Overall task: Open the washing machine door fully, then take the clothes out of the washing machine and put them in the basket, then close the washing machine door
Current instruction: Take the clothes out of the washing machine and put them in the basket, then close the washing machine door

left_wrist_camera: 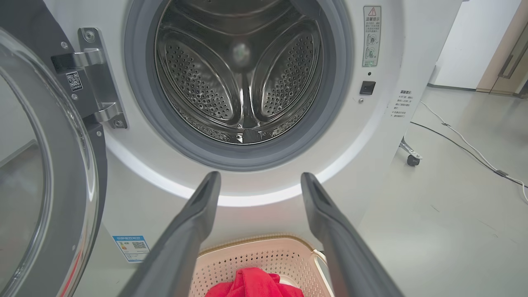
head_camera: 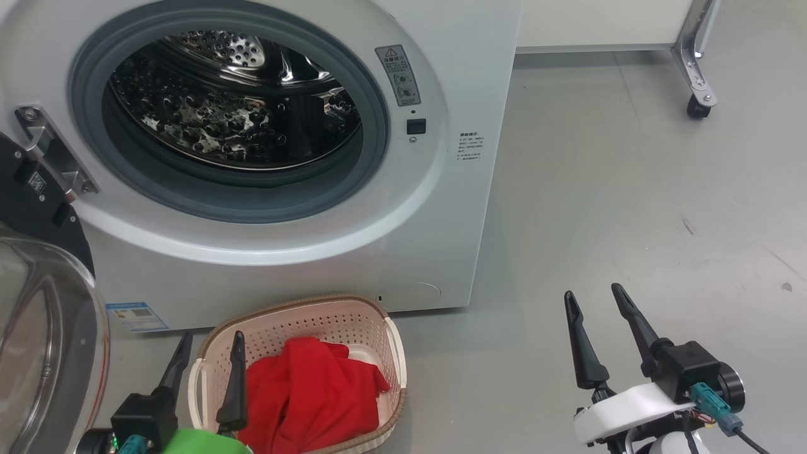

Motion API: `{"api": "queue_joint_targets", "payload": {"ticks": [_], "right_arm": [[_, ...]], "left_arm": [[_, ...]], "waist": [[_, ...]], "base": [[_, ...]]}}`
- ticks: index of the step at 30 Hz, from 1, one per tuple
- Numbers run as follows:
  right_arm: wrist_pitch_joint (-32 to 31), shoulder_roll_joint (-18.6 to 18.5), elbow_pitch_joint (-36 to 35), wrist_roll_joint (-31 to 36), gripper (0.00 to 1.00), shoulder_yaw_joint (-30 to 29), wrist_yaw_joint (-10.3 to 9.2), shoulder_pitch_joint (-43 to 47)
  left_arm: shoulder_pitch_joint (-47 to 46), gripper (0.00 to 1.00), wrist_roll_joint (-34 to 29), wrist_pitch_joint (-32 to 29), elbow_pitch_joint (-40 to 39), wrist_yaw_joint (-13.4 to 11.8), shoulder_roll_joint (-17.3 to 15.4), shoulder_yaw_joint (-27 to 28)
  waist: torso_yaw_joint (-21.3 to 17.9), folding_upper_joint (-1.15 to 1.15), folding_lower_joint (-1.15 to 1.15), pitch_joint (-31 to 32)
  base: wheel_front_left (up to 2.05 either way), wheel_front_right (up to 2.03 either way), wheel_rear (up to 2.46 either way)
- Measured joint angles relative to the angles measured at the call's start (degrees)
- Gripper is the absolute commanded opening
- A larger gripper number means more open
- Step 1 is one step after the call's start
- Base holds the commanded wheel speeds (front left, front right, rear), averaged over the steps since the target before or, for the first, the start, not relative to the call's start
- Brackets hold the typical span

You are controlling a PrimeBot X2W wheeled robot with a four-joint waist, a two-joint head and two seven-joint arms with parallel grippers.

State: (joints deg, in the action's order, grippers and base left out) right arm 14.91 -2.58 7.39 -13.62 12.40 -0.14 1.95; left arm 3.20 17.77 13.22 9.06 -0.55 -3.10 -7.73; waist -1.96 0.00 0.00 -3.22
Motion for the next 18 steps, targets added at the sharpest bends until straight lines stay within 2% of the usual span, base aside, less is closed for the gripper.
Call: {"api": "queue_joint_targets", "payload": {"ticks": [18], "right_arm": [[0.0, 0.0, -0.5, 0.1, 1.0, -0.4, 0.07, 0.7]], "left_arm": [[2.8, 1.0, -1.2, -2.1, -5.8, -1.7, 0.0, -0.8]], "waist": [[0.1, 0.0, 0.0, 0.0]], "base": [[0.0, 0.0, 0.0]]}}
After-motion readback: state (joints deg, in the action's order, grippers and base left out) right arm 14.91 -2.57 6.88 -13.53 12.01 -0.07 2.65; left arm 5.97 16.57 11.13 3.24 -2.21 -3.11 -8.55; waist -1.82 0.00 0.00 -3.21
